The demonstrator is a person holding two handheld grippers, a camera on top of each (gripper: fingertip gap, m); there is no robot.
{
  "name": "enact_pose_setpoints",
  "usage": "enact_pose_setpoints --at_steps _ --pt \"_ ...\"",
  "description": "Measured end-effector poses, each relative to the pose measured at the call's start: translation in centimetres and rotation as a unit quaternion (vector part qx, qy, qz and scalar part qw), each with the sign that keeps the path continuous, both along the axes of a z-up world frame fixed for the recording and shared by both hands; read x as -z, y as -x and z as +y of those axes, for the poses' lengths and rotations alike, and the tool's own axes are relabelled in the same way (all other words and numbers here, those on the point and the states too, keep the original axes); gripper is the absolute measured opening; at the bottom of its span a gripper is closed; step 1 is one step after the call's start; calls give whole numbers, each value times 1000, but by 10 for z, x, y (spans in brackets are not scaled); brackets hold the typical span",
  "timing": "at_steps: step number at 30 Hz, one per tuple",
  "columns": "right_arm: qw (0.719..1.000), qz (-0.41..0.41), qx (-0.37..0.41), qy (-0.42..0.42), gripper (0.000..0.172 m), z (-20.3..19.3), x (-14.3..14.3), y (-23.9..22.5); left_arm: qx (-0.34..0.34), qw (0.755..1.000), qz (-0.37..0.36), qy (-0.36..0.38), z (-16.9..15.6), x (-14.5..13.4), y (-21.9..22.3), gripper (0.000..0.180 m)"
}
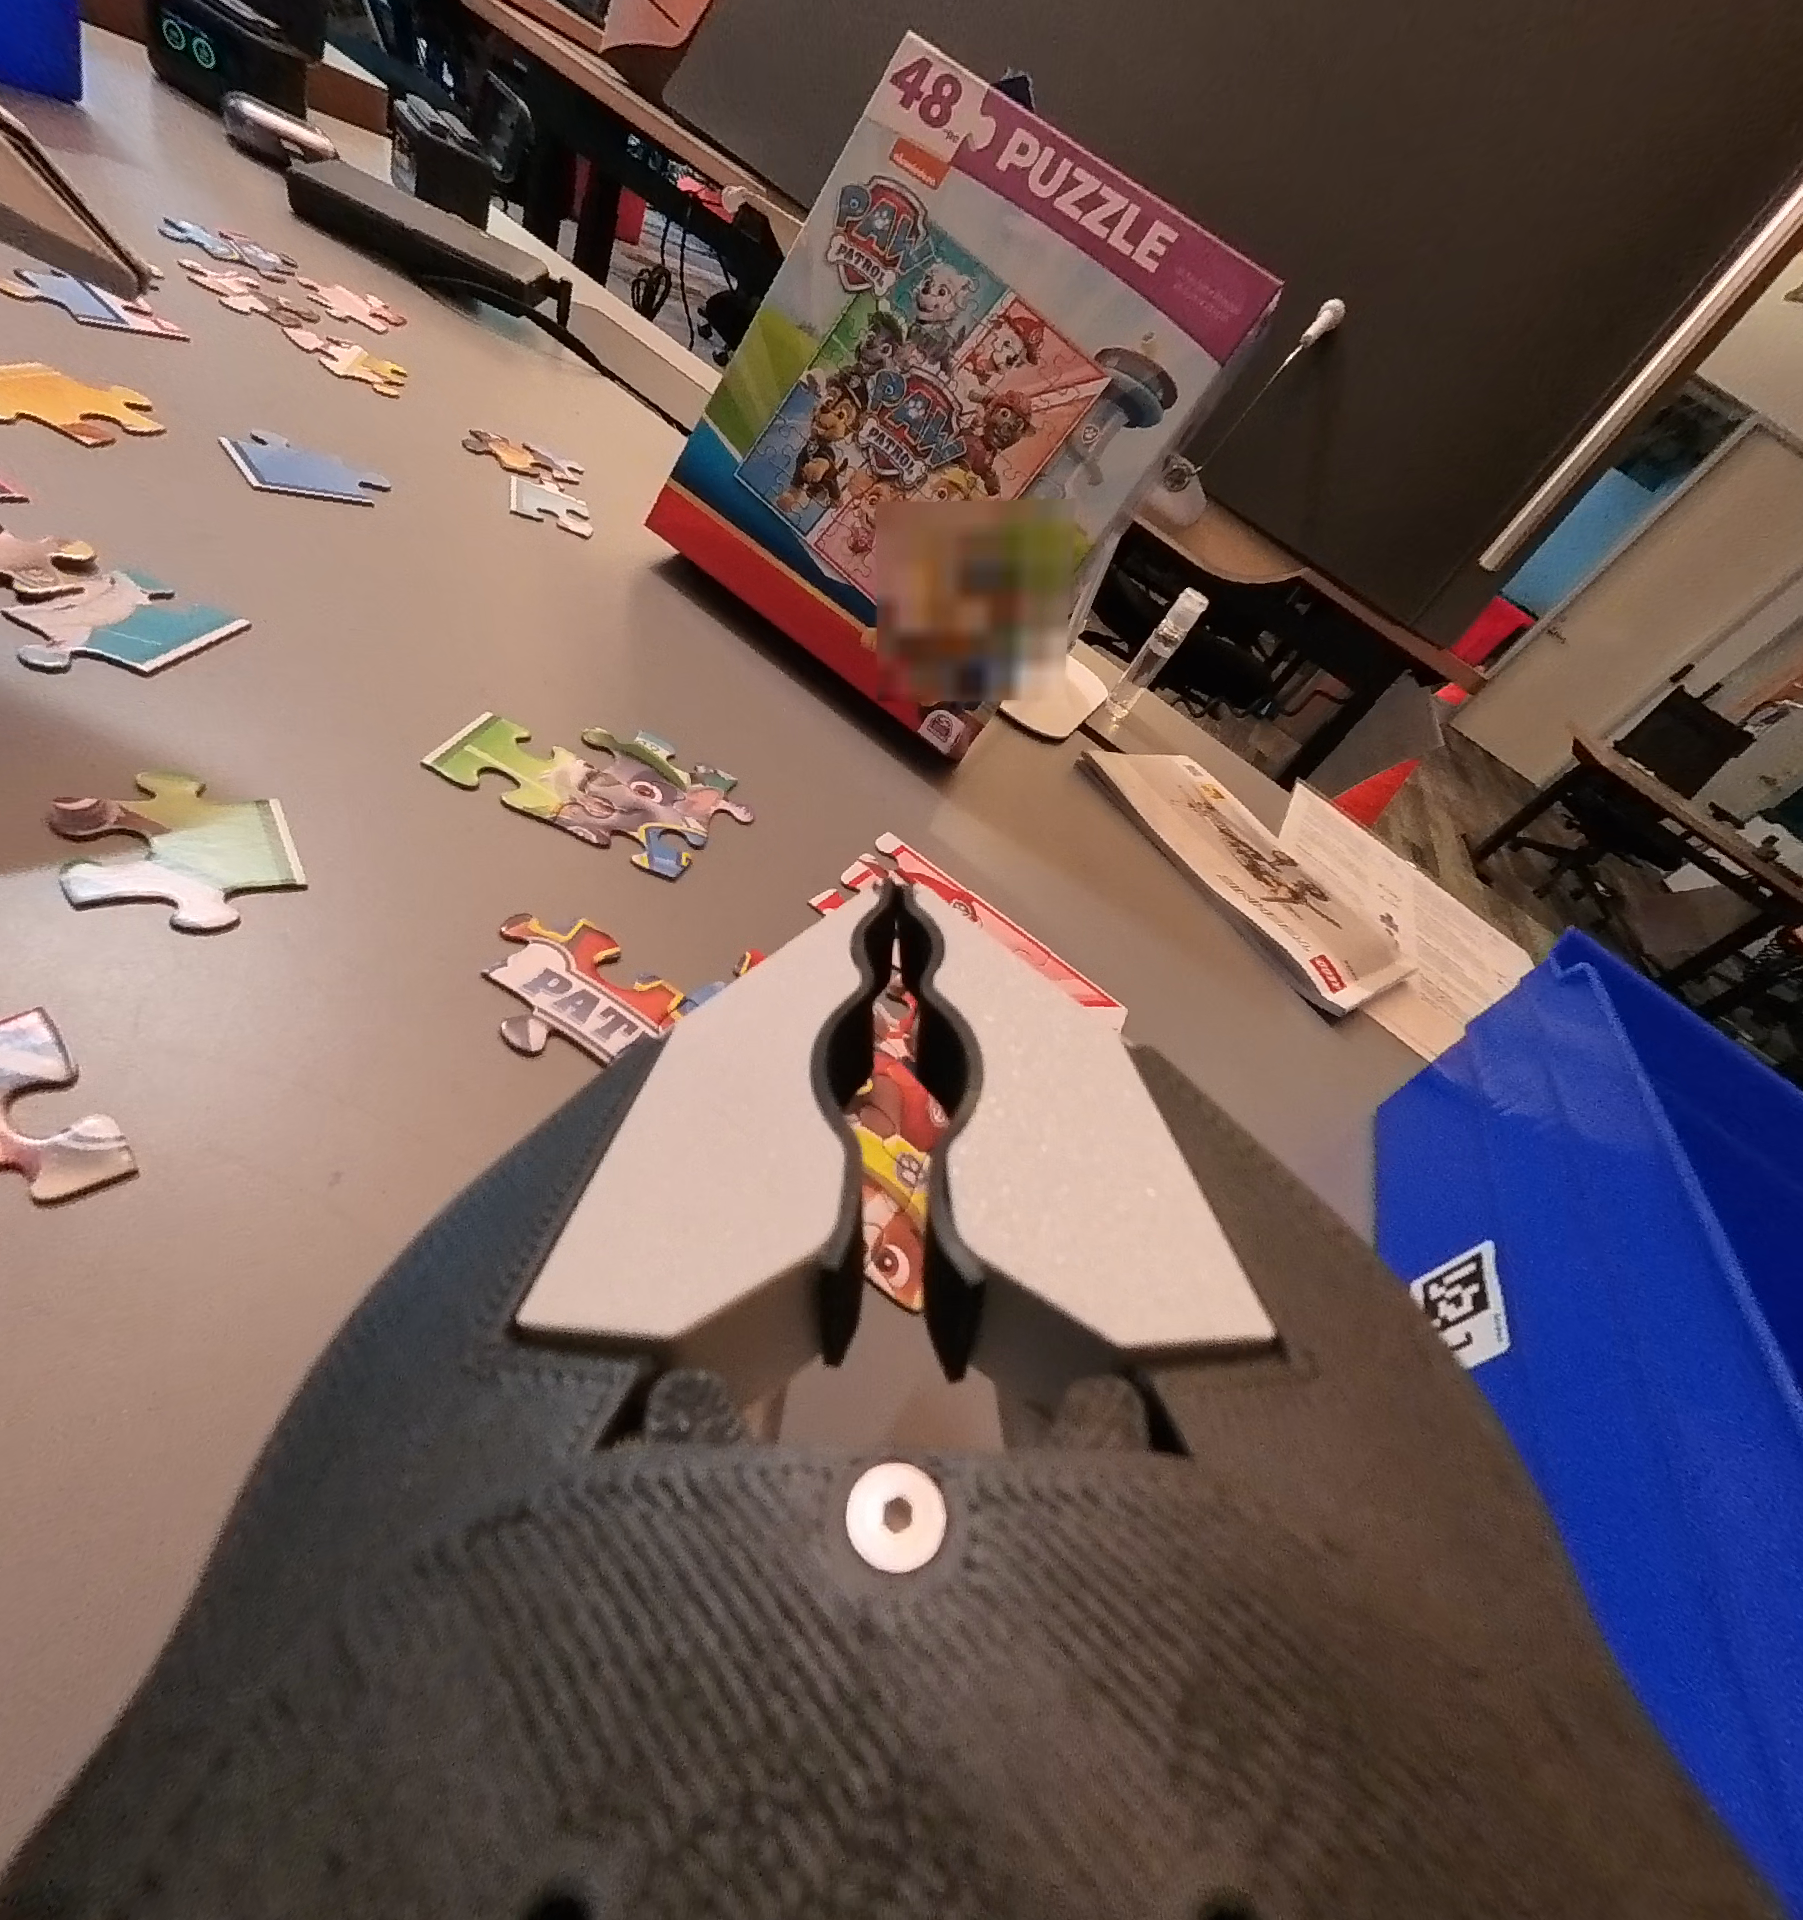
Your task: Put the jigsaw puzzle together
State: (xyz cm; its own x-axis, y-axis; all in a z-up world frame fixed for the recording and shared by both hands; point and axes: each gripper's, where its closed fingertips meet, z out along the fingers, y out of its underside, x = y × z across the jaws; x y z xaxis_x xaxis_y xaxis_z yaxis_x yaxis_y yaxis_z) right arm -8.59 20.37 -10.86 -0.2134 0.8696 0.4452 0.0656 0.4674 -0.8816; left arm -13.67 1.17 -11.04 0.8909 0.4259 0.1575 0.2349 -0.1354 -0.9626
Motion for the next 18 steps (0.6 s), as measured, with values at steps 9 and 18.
enact_pose_setpoints --at_steps 9,18 --pt "1000 5 -10 26 0 0 -4 -1 -3 1000 6 -4 0 -2 1 0" --pt "1000 8 -13 24 0 -1 -4 -2 -116 993 33 -12 -30 -13 26 0"
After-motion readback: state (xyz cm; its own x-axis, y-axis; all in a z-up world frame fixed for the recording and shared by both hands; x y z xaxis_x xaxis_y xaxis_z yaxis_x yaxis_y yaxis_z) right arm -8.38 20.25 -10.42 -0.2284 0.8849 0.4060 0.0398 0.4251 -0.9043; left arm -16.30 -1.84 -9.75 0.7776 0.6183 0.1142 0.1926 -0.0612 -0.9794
